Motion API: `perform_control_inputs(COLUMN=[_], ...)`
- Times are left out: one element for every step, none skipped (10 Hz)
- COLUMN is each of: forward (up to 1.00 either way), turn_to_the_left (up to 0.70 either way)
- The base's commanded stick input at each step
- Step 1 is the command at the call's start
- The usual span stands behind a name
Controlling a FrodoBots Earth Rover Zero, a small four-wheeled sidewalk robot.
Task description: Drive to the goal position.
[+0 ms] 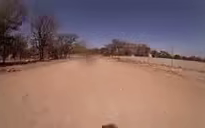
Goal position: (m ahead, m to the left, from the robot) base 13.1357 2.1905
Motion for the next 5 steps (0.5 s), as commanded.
perform_control_inputs(forward=[1.0, 1.0, 1.0, 1.0, 1.0], turn_to_the_left=[0.0, 0.0, 0.0, 0.0, 0.0])
